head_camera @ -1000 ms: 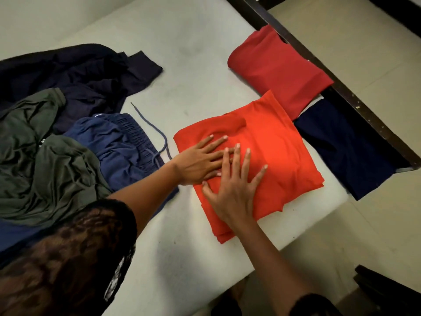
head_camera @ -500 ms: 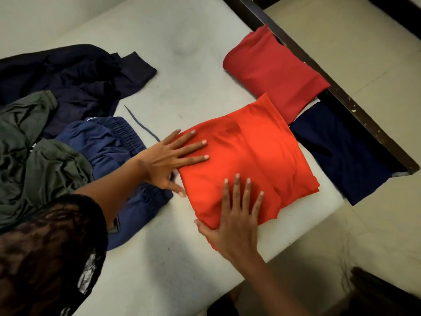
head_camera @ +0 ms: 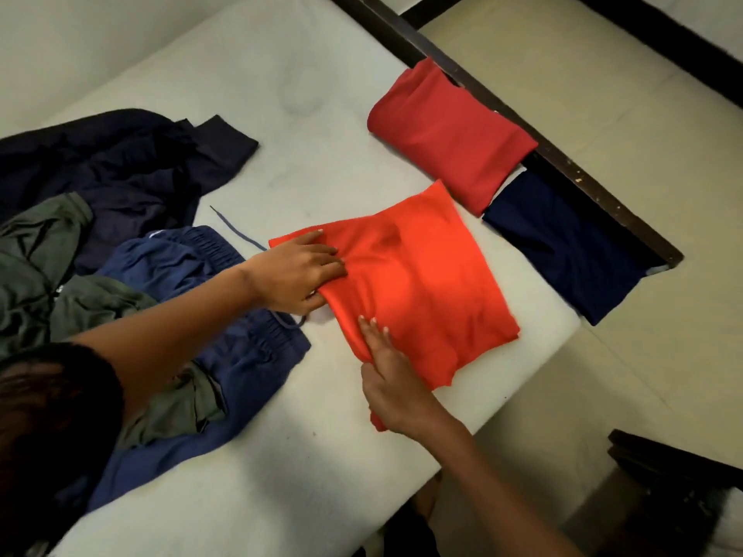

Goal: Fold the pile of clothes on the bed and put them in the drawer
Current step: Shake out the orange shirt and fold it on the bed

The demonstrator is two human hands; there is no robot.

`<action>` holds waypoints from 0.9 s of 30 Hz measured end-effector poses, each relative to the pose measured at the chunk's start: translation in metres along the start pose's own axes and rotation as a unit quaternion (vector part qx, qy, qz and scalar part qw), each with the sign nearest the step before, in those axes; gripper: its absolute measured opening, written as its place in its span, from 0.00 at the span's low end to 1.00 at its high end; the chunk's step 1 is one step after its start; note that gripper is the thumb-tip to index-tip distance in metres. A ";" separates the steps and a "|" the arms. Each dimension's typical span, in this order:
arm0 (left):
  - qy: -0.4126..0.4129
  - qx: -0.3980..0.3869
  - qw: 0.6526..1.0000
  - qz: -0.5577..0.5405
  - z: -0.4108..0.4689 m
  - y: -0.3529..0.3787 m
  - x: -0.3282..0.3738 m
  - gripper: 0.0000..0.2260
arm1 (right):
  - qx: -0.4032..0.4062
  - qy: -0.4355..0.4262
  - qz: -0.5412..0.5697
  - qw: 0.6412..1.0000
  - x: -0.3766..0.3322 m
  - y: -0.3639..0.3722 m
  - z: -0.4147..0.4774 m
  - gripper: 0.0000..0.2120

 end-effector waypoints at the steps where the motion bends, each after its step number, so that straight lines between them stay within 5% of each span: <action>1: -0.001 -0.001 1.000 -0.017 -0.002 -0.013 -0.001 0.18 | -0.002 0.000 0.070 0.998 -0.009 -0.007 -0.010 0.27; 7: 0.044 0.070 0.997 -0.003 0.020 -0.078 0.002 0.15 | 0.030 0.073 0.383 0.920 -0.007 -0.037 -0.039 0.14; 12: 0.074 0.107 0.989 0.063 0.090 -0.056 0.014 0.18 | 0.153 0.166 0.475 0.851 0.048 -0.062 -0.037 0.12; 14: 0.046 0.059 0.996 0.057 0.113 -0.042 0.020 0.22 | 0.217 0.182 0.400 0.872 0.073 -0.070 -0.031 0.11; 17: 0.030 -0.023 0.997 0.067 0.121 -0.015 0.026 0.25 | 0.294 0.190 0.138 0.926 0.097 -0.070 -0.028 0.19; 20: 0.098 -0.060 0.991 0.074 0.101 0.008 0.028 0.25 | 0.382 0.127 -0.111 0.909 0.081 -0.058 -0.022 0.26; 27: 0.109 0.001 0.993 0.052 0.071 0.045 0.021 0.28 | 0.320 0.107 -0.254 0.907 0.043 0.015 0.035 0.43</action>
Point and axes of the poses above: each hand's wrist, its own z-axis towards the middle knuckle, its own y-axis out of the palm, x = y × z, the point moved 2 cm from there along z, towards the middle knuckle, and after that the axes turned 4 degrees about y, right-handed, at the moved point
